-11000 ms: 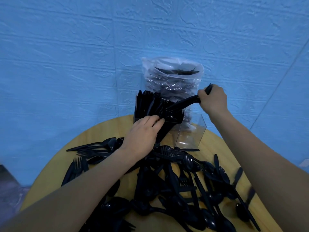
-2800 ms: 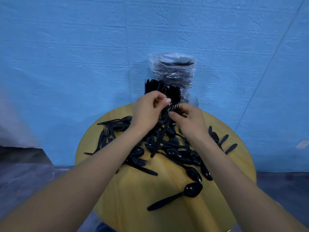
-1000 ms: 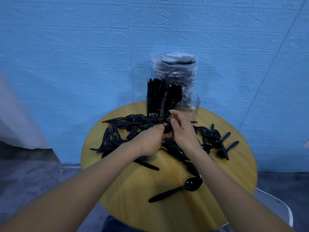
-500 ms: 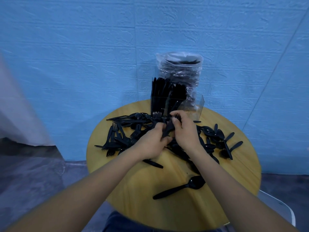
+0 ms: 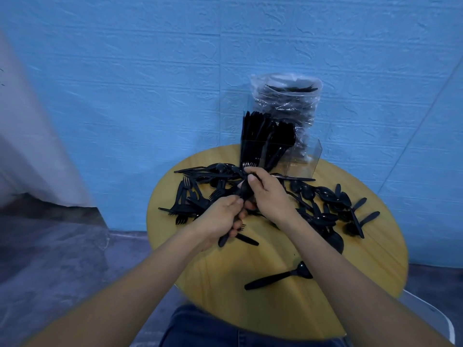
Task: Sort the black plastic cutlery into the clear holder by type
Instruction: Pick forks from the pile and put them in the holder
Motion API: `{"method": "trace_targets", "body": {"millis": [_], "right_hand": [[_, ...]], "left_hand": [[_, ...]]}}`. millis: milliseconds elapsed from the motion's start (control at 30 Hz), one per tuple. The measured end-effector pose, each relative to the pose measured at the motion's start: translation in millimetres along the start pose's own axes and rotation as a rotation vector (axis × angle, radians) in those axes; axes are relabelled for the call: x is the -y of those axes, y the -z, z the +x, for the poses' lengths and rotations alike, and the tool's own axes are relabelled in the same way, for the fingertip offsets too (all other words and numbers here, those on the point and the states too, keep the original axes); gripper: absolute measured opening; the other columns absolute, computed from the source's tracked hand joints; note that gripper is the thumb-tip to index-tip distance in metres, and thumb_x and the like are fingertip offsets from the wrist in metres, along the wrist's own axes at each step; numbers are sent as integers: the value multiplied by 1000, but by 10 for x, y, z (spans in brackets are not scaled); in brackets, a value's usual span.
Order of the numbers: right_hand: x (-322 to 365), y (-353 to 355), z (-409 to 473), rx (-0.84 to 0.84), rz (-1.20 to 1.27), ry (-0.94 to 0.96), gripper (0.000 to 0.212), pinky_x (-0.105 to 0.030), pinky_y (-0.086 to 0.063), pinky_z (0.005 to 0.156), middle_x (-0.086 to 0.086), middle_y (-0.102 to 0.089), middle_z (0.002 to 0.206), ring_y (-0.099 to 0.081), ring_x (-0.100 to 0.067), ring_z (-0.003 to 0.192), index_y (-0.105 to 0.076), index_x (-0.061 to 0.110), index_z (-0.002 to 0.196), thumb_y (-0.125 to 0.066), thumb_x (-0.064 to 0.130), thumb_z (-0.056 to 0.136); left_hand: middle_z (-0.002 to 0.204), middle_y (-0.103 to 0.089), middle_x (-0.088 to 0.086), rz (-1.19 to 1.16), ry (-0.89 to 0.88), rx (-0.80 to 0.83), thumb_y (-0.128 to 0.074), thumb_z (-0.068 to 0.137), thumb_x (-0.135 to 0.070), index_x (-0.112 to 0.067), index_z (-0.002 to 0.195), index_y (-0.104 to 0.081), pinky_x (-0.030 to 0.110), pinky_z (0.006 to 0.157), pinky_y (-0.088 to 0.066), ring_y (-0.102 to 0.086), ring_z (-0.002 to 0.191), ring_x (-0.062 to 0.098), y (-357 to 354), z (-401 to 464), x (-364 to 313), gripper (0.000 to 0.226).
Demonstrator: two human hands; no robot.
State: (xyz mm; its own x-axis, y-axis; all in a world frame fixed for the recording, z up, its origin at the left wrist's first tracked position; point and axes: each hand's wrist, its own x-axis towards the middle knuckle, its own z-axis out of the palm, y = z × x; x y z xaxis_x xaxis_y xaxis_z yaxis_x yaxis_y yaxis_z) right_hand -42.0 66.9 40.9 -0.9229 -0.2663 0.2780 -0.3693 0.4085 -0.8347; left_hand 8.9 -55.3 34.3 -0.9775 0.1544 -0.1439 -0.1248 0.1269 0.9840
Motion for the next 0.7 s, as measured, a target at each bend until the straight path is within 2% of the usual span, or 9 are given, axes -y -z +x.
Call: {"method": "trace_targets", "body": {"millis": [67,100,167,233,333,467,633,700], "right_hand": [[44,-94,3,41,-3,13,40,-14,-36,83,10,-52,112,-49,-4,102,-41,16,141,-37,24,102],[65,-158,1,44,4,22,41,-17,-36,86,10,-53,115,-49,-5,106,-39,16,142,-37,25,102],[82,-292,-13,29,-15,30,40,-19,-41,82,5,-60,104,-54,-8,94,-42,14,139,-40,26,101],[75,-406,-14,42,-107,20,35,-17,-44,79,5,-59,94,-54,-7,87,-48,11,132,-45,23,99],[7,-559,-24,148,-327,33,35,-24,-38,94,-1,-55,117,-48,-17,112,-53,14,128,-56,24,94],[-90,-660,-70,223,-491,14,42,-29,-35,101,-2,-46,126,-38,-21,120,-52,18,129,-63,25,89],[-219,-542,-101,164,-589,-20,31,-35,-38,100,0,-48,118,-44,-19,115,-54,19,118,-63,22,89],[-262,-475,-104,148,-625,-45,30,-36,-39,100,0,-52,118,-47,-18,114,-53,19,119,-61,21,90]], "left_hand": [[65,-38,-2,51,-58,-107,-27,104,-20,-11,87,-51,13,43,-28,-32,50,4,90,-33,89,30],[65,-37,-3,85,-99,-174,-28,104,-20,-12,85,-51,10,42,-28,-31,48,2,152,-46,134,31],[64,-37,-4,105,-171,-325,-28,103,-21,-15,82,-50,10,42,-27,-32,46,1,307,-58,241,31],[63,-38,-4,98,-213,-475,-28,103,-22,-17,80,-49,15,45,-29,-33,46,2,472,-64,339,32],[62,-39,-3,30,-228,-624,-27,104,-21,-17,78,-48,19,46,-30,-34,47,4,641,-57,452,33],[64,-40,-2,-12,-214,-680,-26,104,-23,-17,79,-47,23,45,-31,-36,47,7,658,5,559,33],[63,-41,-4,14,-289,-681,-26,104,-25,-19,81,-49,27,46,-32,-36,50,8,589,120,626,33],[64,-43,-5,48,-326,-672,-27,103,-25,-19,82,-51,23,49,-32,-37,52,7,564,159,662,33]]}}
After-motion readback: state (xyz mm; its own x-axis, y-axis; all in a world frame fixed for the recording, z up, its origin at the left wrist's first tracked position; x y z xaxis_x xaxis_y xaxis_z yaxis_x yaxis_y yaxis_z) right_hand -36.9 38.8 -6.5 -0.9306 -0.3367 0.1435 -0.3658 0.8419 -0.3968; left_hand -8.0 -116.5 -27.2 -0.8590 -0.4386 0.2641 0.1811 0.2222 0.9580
